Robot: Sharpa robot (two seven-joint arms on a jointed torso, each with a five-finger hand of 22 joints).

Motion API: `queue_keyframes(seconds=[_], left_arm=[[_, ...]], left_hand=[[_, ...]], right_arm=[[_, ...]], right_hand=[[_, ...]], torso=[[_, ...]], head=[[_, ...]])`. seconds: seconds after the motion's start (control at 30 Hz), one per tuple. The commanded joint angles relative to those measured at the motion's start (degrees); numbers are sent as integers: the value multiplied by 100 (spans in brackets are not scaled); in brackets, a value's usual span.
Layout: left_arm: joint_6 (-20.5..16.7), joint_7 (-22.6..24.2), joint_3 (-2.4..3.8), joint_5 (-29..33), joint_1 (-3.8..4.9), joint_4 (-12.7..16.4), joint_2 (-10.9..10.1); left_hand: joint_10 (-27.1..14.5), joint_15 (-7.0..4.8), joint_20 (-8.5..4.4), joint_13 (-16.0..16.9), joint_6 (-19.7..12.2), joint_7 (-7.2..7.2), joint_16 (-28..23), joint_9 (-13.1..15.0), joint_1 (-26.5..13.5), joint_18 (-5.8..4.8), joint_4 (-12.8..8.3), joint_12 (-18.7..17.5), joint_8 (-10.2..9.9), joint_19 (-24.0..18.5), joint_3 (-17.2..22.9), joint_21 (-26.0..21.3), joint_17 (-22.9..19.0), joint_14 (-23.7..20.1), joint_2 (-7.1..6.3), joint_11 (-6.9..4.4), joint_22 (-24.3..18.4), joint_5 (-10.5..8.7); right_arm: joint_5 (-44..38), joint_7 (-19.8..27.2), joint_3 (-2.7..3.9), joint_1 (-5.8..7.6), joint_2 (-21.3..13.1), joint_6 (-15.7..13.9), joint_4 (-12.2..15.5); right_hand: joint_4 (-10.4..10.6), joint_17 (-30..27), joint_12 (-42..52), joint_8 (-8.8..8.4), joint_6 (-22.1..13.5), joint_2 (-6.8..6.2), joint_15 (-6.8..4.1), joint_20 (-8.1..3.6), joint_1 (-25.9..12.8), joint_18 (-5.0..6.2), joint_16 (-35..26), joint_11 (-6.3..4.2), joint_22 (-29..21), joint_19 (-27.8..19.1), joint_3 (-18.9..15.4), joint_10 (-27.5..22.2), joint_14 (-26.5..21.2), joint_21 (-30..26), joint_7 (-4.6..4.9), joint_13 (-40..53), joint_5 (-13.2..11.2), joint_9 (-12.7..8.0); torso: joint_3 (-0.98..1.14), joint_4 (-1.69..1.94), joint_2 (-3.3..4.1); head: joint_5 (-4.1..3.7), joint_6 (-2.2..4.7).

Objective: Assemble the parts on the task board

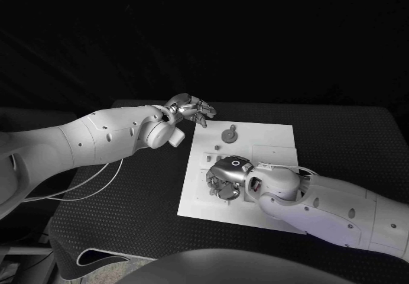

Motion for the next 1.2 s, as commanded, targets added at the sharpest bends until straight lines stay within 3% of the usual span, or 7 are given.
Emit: queue_keyframes(seconds=[0.03,0.27,0.47,0.67,1.2], left_arm=[[74,51,4,31,9,14,9],[78,44,4,31,13,20,13],[80,39,4,31,14,19,12],[79,39,4,31,15,21,9],[82,33,4,31,16,9,-4]], left_hand=[[-33,19,6,-9,-30,5,-31,7,-29,126,21,26,19,34,-5,-26,9,40,-18,24,-7,-8],[-33,19,6,-9,-30,5,-32,7,-30,126,20,26,19,34,-5,-26,11,40,-19,24,-7,-8],[-34,19,6,-10,-31,5,-34,7,-30,126,21,25,19,33,-6,-26,13,40,-20,25,-7,-8],[-34,19,7,-11,-32,5,-35,7,-32,126,21,25,19,33,-7,-26,14,40,-22,25,-7,-9],[-37,20,7,-13,-35,6,-39,6,-34,126,23,24,20,32,-7,-26,19,40,-22,26,-8,-9]], right_arm=[[-210,-15,-26,-10,28,173,-21],[-74,33,-97,-10,73,163,-32],[121,92,-110,-10,75,12,-31],[182,105,-112,-9,56,-39,-34],[286,147,-109,-2,-121,-343,56]], right_hand=[[-13,8,-16,31,62,52,-50,-2,24,35,31,2,131,-4,35,38,-13,24,-33,3,40,124],[-10,2,-67,-9,10,-22,-19,20,16,35,10,31,134,-70,20,-20,-87,15,-8,-7,38,119],[42,-13,-274,-212,-300,-339,108,64,-214,35,0,168,137,-118,-92,-348,-160,43,123,-85,38,42],[63,-19,-423,-385,-596,-547,205,81,-287,35,8,272,137,-177,-89,-608,-245,58,258,-146,39,-33],[74,-18,-479,-442,-714,-674,254,105,-292,35,34,323,138,-244,-81,-726,-329,72,317,-169,38,-68]], torso=[[0,-1,2],[-2,0,1],[0,0,-1],[-4,-1,-3],[4,1,-2]], head=[[0,-10],[-2,-22],[0,-26],[-1,-21],[-4,-15]])
